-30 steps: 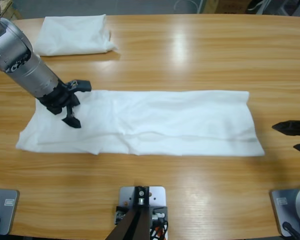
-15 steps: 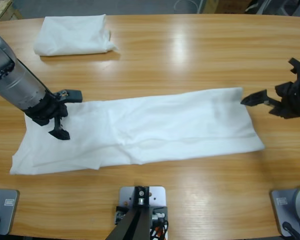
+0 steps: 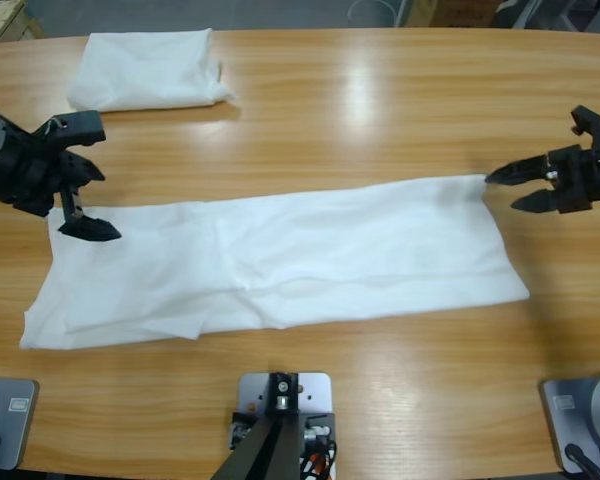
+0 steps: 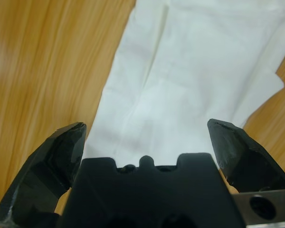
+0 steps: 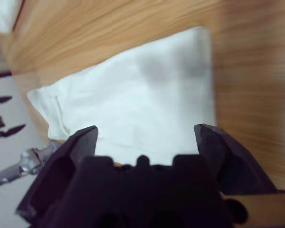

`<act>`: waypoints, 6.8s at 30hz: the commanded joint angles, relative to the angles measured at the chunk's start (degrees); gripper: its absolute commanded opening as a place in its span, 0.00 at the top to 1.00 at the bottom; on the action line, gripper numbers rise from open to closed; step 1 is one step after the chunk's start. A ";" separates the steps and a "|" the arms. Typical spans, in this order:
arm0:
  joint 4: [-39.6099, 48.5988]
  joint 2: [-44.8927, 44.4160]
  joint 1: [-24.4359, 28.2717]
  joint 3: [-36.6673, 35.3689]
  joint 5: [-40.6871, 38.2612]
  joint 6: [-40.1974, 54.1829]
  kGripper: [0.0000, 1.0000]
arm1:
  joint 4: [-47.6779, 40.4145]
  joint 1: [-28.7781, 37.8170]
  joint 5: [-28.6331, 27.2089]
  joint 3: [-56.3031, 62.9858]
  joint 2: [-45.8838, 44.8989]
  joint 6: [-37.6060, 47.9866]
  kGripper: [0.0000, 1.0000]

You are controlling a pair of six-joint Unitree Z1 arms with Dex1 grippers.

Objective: Fold clothes

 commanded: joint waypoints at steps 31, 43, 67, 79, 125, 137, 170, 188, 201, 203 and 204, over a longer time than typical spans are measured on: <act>-0.59 -4.51 -0.18 0.77 3.96 -5.54 0.00 | -14.97 6.90 -6.34 12.92 7.11 23.85 0.02; -0.62 -4.32 -0.21 0.79 4.79 -5.47 0.00 | -15.81 6.90 -0.71 13.89 6.72 20.19 0.55; -0.62 -4.85 -0.67 2.19 4.79 -5.56 0.00 | 5.60 4.81 -27.89 2.29 -6.95 18.93 1.00; -0.62 -5.66 -0.67 3.07 4.79 -5.65 0.00 | 17.55 -1.12 -40.07 -5.18 -7.32 17.03 1.00; -0.80 -11.83 -0.85 6.25 4.79 -7.76 0.00 | 52.18 63.06 -38.13 -70.43 22.74 39.53 1.00; -0.80 -13.95 -0.85 7.96 5.42 -8.46 0.00 | 51.67 67.70 -35.80 -77.75 28.80 40.93 1.00; -3.89 -14.48 -1.69 10.60 5.58 -11.94 0.01 | 55.42 68.35 -41.12 -84.02 26.20 38.47 0.15; -5.89 5.05 -29.13 -5.73 6.88 -47.12 0.30 | 22.37 43.87 -33.12 -19.60 -9.57 26.85 1.00; -12.49 17.27 -37.34 -8.55 5.25 -63.22 1.00 | -3.51 38.15 -17.29 -5.03 -3.70 19.03 1.00; -12.94 18.41 -37.38 -8.55 5.93 -65.01 1.00 | -5.21 38.05 -16.69 -5.03 -2.08 18.61 1.00; -12.94 18.83 -37.38 -8.44 6.02 -65.55 1.00 | -6.21 38.05 -16.39 -5.03 -1.21 18.52 1.00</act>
